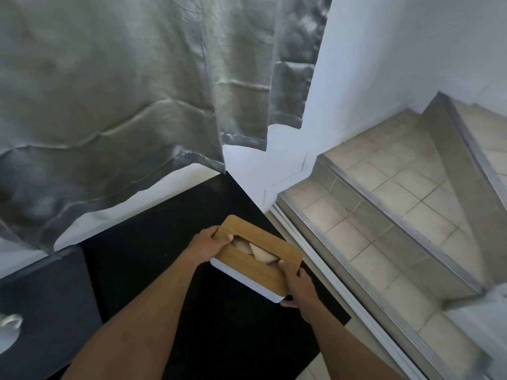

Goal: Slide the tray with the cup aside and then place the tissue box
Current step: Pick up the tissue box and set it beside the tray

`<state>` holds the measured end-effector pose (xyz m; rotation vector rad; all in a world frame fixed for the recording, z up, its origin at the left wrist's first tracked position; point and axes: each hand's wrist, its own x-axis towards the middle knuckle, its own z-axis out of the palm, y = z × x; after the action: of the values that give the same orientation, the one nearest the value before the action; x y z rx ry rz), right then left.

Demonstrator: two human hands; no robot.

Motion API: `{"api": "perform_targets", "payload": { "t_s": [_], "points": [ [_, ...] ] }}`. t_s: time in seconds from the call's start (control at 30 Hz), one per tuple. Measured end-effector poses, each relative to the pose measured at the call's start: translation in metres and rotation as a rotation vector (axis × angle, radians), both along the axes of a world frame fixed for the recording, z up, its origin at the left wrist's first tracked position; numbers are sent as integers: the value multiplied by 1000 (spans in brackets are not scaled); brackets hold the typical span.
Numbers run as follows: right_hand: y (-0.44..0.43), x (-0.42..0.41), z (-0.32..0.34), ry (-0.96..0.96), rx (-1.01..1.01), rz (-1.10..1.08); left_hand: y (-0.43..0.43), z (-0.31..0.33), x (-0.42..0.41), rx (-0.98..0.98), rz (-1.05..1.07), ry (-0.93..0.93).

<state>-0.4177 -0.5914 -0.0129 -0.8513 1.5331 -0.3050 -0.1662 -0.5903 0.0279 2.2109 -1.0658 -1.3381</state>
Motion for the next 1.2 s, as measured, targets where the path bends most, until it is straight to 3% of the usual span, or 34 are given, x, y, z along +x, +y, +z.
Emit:
{"api": "perform_targets", "payload": {
  "t_s": [0.47, 0.8, 1.2],
  "points": [
    [-48, 100, 44, -28, -132, 359, 68, 25, 82, -59, 372, 121],
    [-83, 218, 40, -4, -230, 609, 103, 8, 136, -213, 614, 29],
    [-105, 253, 39, -23, -269, 588, 93, 5, 148, -287, 678, -51]
  ]
}}
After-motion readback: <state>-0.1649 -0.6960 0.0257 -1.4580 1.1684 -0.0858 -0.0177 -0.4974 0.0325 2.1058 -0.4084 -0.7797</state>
